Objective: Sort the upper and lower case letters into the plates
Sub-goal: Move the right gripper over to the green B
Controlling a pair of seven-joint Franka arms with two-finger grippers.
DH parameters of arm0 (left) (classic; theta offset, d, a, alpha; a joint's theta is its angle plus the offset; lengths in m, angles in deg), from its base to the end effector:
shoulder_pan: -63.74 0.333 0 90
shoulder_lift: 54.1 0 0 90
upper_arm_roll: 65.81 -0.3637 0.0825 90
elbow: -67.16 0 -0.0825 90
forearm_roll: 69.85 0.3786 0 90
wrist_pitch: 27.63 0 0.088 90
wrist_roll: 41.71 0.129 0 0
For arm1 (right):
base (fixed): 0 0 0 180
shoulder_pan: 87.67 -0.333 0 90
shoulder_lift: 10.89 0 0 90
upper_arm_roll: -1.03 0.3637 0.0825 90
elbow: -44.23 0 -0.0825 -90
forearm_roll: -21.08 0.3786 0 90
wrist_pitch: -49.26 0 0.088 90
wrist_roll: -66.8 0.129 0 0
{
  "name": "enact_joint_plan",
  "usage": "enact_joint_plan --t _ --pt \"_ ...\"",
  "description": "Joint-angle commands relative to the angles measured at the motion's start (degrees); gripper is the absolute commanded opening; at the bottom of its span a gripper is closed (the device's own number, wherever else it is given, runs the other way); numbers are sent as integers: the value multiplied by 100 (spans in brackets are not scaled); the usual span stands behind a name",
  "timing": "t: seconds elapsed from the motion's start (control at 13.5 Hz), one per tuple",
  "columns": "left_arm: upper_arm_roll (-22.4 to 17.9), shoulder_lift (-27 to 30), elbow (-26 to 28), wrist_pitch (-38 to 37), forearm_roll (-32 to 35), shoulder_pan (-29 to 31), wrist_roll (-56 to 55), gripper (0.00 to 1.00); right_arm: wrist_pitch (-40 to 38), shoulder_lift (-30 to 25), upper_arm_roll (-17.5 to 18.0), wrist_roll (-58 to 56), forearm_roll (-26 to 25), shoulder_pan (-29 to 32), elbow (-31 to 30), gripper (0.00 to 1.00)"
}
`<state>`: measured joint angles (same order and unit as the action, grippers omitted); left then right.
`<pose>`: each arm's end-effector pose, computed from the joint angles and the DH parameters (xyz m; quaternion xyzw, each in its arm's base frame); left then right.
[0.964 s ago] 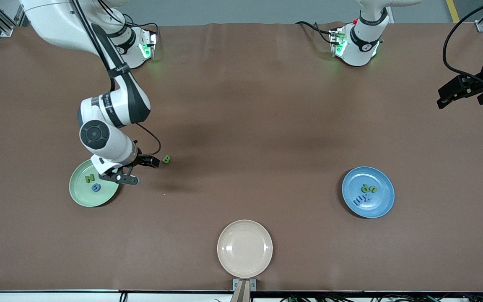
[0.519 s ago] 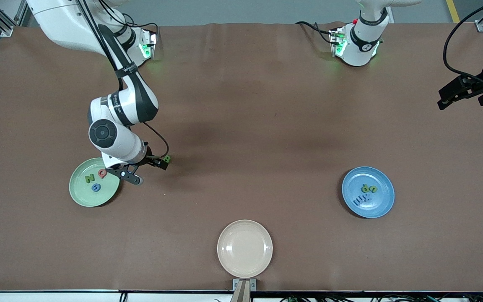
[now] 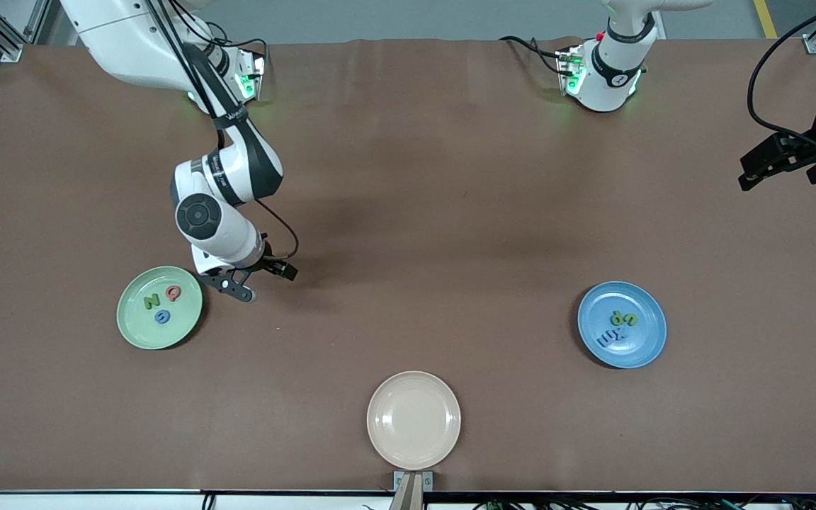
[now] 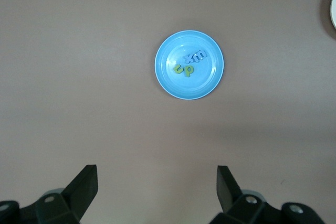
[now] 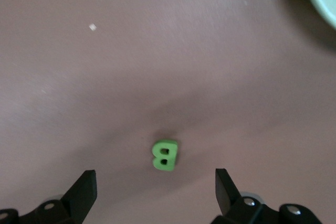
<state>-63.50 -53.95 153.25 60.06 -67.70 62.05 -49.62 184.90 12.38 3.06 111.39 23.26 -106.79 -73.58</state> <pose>0.5443 -0.0331 0.6799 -0.9991 -0.0351 -0.0171 0.0171 0.5566 0.2158 0.2552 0.9746 -0.2178 -0.0505 0.0092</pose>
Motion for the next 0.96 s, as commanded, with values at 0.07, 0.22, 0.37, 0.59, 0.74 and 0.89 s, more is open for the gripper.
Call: enact_joint_plan --t 0.07,0.22,0.37,0.59,0.74,0.89 --pt "-20 82 39 151 -118 20 62 100 41 -102 -36 68 55 -110 -278 98" --pt "-20 73 39 187 -118 20 71 100 102 -94 -45 33 46 -75 -278 98" --pt "-11 73 39 187 -118 20 71 100 121 -58 -45 15 11 -49 -260 98" --pt "-11 56 39 187 -118 20 71 100 269 73 -45 15 2 -31 -234 98" --pt "-11 56 39 187 -118 11 71 100 314 196 -45 -107 2 -22 -225 97" --pt "-2 56 39 187 -118 11 79 100 445 319 -45 -161 2 -22 -216 97"
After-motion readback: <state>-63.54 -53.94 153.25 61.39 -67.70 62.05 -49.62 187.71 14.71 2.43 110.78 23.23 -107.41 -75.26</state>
